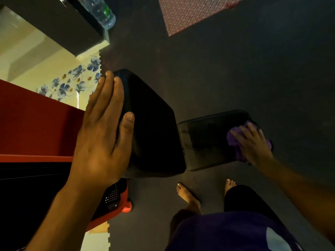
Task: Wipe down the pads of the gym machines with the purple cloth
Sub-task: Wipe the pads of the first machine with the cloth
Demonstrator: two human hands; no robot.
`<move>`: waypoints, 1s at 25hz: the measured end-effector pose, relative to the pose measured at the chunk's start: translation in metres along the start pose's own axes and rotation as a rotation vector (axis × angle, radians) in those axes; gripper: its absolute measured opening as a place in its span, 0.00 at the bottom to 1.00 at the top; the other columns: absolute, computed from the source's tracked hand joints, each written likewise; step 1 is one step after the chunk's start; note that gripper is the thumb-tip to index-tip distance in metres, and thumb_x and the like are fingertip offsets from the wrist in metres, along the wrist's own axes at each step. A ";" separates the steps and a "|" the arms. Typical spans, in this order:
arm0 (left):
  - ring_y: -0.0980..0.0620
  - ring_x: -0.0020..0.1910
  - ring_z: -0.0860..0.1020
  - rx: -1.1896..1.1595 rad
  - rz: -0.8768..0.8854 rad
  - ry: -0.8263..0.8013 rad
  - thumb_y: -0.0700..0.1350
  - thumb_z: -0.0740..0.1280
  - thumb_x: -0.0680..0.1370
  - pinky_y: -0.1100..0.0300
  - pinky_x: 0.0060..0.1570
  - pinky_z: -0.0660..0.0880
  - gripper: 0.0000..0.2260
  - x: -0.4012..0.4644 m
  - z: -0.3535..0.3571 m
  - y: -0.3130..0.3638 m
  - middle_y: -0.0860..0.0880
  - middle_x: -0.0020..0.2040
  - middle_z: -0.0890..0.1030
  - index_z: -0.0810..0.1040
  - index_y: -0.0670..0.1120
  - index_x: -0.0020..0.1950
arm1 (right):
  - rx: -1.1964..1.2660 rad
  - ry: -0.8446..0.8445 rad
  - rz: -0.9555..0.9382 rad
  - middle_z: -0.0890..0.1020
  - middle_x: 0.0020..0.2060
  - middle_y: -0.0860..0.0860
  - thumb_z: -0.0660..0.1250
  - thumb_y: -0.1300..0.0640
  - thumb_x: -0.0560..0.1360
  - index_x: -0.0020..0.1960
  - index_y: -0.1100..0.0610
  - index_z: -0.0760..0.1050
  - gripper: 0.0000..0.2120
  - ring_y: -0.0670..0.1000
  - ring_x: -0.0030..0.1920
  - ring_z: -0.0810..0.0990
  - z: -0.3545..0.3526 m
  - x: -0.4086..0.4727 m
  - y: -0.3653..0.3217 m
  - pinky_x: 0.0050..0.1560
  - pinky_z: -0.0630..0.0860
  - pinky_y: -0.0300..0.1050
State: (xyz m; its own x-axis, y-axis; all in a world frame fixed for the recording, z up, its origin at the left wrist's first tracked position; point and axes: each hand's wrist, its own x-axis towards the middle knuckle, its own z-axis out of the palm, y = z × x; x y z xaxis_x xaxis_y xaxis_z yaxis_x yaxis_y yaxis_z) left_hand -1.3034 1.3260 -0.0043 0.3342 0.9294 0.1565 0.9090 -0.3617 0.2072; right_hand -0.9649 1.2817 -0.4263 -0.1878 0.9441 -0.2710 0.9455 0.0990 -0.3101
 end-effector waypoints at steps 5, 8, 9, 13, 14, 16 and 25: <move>0.55 0.84 0.48 0.007 0.001 -0.016 0.53 0.49 0.87 0.50 0.82 0.50 0.27 -0.002 -0.002 0.001 0.47 0.85 0.52 0.54 0.43 0.84 | 0.037 0.062 0.184 0.62 0.74 0.63 0.75 0.59 0.71 0.78 0.53 0.64 0.38 0.71 0.75 0.56 -0.034 0.104 -0.042 0.71 0.58 0.76; 0.56 0.84 0.47 0.030 0.005 -0.023 0.54 0.48 0.87 0.58 0.82 0.46 0.27 -0.002 -0.002 0.000 0.47 0.85 0.52 0.53 0.43 0.84 | -0.019 0.093 -0.073 0.69 0.69 0.61 0.71 0.58 0.69 0.72 0.55 0.73 0.30 0.69 0.70 0.66 -0.006 0.058 -0.056 0.66 0.67 0.74; 0.56 0.84 0.47 0.022 0.003 -0.016 0.54 0.48 0.87 0.57 0.82 0.47 0.27 -0.003 -0.001 0.000 0.47 0.85 0.52 0.53 0.43 0.84 | -0.013 0.062 -0.159 0.72 0.68 0.61 0.66 0.57 0.71 0.70 0.55 0.75 0.27 0.69 0.69 0.67 0.006 0.029 -0.053 0.64 0.69 0.73; 0.55 0.84 0.48 0.014 -0.007 0.001 0.54 0.49 0.87 0.53 0.82 0.49 0.27 -0.003 0.000 0.001 0.48 0.85 0.53 0.55 0.43 0.84 | -0.023 0.050 -0.334 0.76 0.66 0.61 0.75 0.58 0.70 0.71 0.47 0.73 0.31 0.68 0.66 0.75 0.007 -0.003 -0.010 0.53 0.81 0.66; 0.56 0.84 0.48 0.006 -0.018 -0.003 0.55 0.48 0.87 0.53 0.82 0.49 0.27 -0.003 0.000 0.001 0.49 0.85 0.53 0.54 0.44 0.84 | 0.027 0.005 -0.289 0.72 0.69 0.61 0.78 0.58 0.69 0.73 0.47 0.70 0.35 0.69 0.67 0.74 -0.007 0.009 -0.009 0.53 0.81 0.66; 0.56 0.84 0.47 -0.007 -0.020 -0.010 0.55 0.47 0.87 0.53 0.82 0.48 0.27 -0.002 -0.001 0.001 0.50 0.85 0.52 0.54 0.45 0.85 | 0.123 0.080 -0.151 0.62 0.74 0.62 0.74 0.54 0.74 0.77 0.49 0.63 0.35 0.70 0.73 0.66 -0.028 0.043 -0.029 0.65 0.75 0.65; 0.50 0.84 0.51 -0.025 0.019 -0.031 0.49 0.49 0.87 0.41 0.81 0.54 0.26 -0.001 -0.001 -0.001 0.45 0.84 0.55 0.56 0.39 0.83 | 0.134 0.096 -0.192 0.73 0.66 0.62 0.76 0.55 0.70 0.68 0.53 0.76 0.27 0.67 0.68 0.71 -0.004 0.084 -0.133 0.67 0.71 0.64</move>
State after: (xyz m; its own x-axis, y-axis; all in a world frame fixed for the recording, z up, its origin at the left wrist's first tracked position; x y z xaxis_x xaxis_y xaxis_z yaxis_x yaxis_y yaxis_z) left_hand -1.3052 1.3259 -0.0033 0.3590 0.9241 0.1311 0.8961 -0.3806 0.2283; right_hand -1.1052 1.3492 -0.4044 -0.3279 0.9383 -0.1095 0.8504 0.2427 -0.4668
